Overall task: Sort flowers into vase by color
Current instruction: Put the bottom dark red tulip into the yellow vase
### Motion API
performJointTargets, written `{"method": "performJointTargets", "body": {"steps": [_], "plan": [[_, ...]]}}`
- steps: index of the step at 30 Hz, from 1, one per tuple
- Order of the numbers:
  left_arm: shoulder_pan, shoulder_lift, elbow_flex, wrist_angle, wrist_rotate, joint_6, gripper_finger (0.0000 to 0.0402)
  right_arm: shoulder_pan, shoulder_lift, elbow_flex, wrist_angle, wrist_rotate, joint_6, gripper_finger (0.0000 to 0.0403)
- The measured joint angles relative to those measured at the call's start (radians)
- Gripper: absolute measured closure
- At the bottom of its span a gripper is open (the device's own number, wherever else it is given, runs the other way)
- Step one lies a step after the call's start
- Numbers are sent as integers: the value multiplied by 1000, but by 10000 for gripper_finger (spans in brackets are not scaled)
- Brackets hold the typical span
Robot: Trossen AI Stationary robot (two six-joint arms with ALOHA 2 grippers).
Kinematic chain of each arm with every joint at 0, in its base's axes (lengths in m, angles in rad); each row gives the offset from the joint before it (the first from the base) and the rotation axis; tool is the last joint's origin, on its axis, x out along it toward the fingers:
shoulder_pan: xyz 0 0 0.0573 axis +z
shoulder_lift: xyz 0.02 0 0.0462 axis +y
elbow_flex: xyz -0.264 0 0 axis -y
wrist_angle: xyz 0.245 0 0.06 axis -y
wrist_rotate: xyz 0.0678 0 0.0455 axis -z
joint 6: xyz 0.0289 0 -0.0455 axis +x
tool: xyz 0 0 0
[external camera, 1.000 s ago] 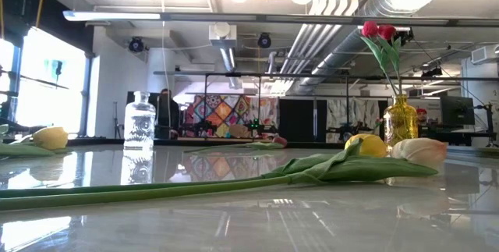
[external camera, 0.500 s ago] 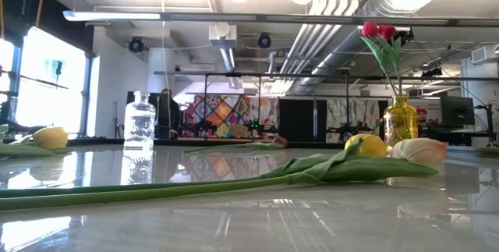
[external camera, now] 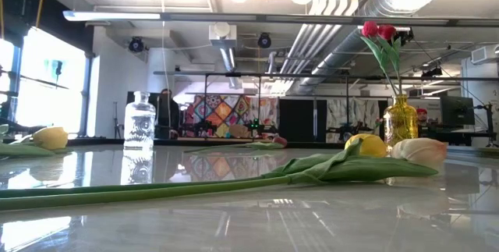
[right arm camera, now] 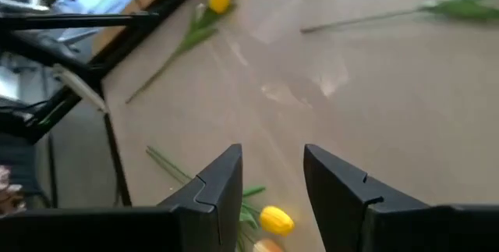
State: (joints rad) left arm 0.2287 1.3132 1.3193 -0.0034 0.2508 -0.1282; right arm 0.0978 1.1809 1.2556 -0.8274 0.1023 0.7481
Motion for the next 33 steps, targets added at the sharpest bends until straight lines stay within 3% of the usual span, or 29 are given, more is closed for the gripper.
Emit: {"method": "performJointTargets", "body": {"steps": [22,33], "plan": [[0,0,0,0,0,0,238,189,-26,0,-448,52,563,277],[0,0,0,0,0,0,238,258,-26,0,-514,51,682,277]]}}
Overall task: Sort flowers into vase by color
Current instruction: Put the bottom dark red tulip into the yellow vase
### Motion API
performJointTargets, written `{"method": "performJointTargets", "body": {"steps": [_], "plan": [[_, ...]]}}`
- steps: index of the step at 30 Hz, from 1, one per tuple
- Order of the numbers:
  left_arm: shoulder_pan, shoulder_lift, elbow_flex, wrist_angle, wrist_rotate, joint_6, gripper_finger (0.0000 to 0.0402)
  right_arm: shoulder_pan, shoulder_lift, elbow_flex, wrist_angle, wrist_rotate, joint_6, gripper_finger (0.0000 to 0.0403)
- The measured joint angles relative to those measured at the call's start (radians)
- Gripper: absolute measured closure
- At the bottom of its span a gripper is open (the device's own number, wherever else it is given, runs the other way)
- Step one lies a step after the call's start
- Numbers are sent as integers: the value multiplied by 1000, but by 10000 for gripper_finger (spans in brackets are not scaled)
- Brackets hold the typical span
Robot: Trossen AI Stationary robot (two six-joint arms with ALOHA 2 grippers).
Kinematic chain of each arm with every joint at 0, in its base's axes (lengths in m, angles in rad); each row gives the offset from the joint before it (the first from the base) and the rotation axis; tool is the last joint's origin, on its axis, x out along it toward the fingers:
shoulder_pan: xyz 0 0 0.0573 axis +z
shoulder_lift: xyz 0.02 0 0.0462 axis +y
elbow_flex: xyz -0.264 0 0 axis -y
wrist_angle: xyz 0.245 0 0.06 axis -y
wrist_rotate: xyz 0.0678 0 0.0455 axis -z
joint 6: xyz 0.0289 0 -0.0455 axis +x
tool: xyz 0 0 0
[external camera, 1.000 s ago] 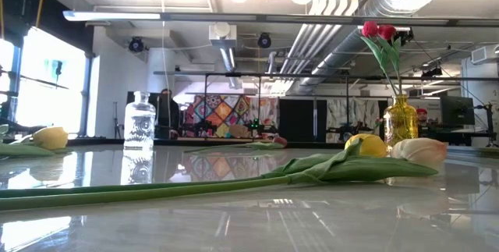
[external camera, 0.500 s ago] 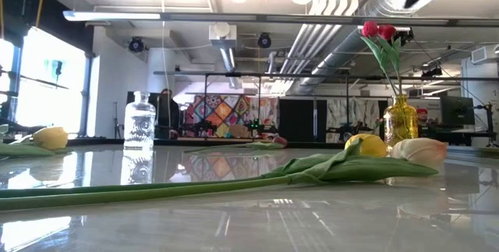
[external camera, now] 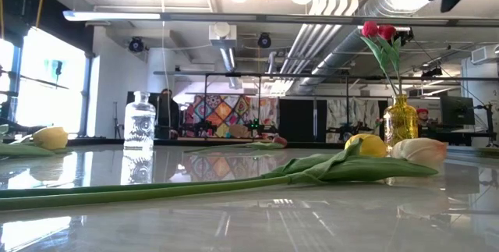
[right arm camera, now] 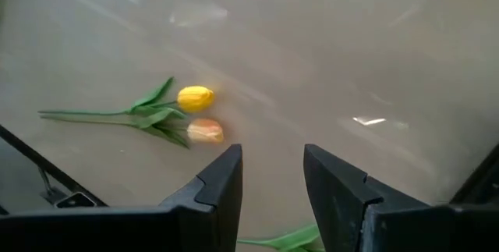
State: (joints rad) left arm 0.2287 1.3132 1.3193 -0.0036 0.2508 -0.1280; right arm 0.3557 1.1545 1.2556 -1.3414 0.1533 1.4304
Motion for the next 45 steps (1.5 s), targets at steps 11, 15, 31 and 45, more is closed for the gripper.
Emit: {"method": "performJointTargets", "body": {"steps": [11,15,31,45], "plan": [[0,0,0,0,0,0,238,82,0,0,-49,-11,107,277],[0,0,0,0,0,0,238,106,1,0,-52,-11,134,277],[0,0,0,0,0,0,238,135,37,0,-60,-7,163,277],[0,0,0,0,0,0,238,206,75,0,-104,-3,355,277]]}}
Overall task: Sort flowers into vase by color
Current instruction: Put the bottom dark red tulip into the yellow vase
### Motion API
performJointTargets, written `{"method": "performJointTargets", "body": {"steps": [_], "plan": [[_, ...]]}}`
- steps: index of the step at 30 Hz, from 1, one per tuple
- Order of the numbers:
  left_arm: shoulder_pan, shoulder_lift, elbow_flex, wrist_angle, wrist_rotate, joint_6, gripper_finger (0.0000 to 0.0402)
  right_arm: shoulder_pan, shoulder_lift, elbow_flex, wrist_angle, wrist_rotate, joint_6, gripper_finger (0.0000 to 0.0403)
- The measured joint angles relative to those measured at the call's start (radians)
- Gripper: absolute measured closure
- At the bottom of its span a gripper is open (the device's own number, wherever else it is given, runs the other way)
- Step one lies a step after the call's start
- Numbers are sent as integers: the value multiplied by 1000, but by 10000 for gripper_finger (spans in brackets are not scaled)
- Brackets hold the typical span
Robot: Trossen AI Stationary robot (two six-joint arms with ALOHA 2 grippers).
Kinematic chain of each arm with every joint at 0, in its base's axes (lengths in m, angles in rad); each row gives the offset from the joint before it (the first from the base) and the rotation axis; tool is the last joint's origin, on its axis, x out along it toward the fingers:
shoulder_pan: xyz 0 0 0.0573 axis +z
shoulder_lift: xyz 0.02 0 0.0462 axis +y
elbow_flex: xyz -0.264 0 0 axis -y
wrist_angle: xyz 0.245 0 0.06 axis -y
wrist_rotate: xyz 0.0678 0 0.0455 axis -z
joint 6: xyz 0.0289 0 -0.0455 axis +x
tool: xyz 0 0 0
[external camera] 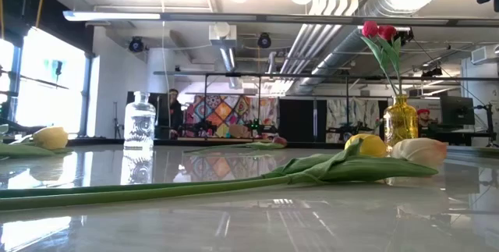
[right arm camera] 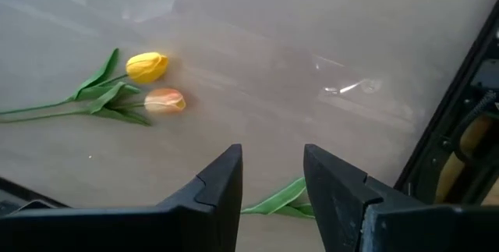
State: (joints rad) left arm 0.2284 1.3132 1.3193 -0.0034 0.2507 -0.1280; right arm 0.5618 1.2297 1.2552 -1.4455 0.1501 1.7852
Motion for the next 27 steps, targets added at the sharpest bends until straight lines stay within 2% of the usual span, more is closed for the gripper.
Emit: {"method": "performJointTargets", "body": {"steps": [15,21,27], "plan": [[0,0,0,0,0,0,238,41,2,0,-47,12,118,277],[0,0,0,0,0,0,238,41,2,0,-43,38,95,277],[0,0,0,0,0,0,238,41,2,0,-10,151,32,277]]}}
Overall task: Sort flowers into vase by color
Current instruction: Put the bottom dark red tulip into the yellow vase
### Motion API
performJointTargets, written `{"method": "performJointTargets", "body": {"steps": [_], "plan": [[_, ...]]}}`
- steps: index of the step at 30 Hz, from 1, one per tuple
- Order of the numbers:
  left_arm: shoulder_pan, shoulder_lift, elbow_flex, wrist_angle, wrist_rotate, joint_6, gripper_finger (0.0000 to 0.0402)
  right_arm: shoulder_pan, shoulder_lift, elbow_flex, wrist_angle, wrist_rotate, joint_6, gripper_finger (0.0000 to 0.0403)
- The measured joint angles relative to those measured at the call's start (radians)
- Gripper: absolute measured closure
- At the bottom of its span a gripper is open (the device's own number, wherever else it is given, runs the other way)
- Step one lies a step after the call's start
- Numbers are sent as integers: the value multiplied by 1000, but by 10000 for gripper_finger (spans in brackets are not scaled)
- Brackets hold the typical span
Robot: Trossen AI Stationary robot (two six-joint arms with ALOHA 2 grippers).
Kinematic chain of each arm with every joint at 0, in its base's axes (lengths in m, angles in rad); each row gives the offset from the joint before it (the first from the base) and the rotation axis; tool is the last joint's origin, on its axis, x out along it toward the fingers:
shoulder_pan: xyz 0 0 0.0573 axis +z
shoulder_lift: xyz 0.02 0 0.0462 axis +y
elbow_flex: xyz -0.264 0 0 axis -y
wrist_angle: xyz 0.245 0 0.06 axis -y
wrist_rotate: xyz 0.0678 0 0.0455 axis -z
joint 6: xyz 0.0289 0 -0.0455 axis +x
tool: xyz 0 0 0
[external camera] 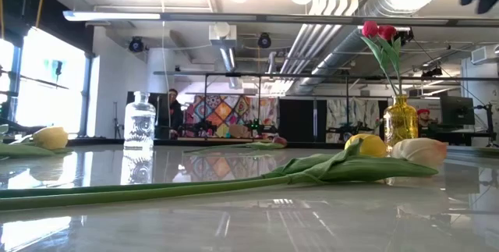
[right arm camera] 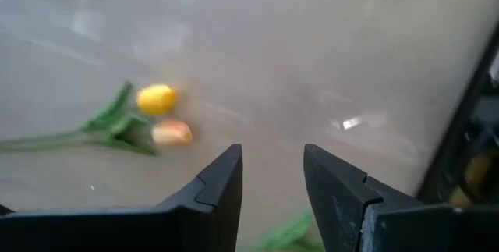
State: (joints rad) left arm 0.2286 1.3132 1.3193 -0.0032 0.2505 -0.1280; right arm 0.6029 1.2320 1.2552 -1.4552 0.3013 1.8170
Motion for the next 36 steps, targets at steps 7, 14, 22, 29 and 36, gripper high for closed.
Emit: {"method": "performJointTargets", "body": {"steps": [7,14,22,29,36], "plan": [[0,0,0,0,0,0,238,17,0,0,-1,-28,101,277],[0,0,0,0,0,0,238,66,61,0,-55,-79,248,277],[0,0,0,0,0,0,238,68,179,-1,-33,-315,259,277],[0,0,0,0,0,0,238,77,232,-1,96,-355,307,277],[0,0,0,0,0,0,238,133,280,-1,120,-410,419,277]]}}
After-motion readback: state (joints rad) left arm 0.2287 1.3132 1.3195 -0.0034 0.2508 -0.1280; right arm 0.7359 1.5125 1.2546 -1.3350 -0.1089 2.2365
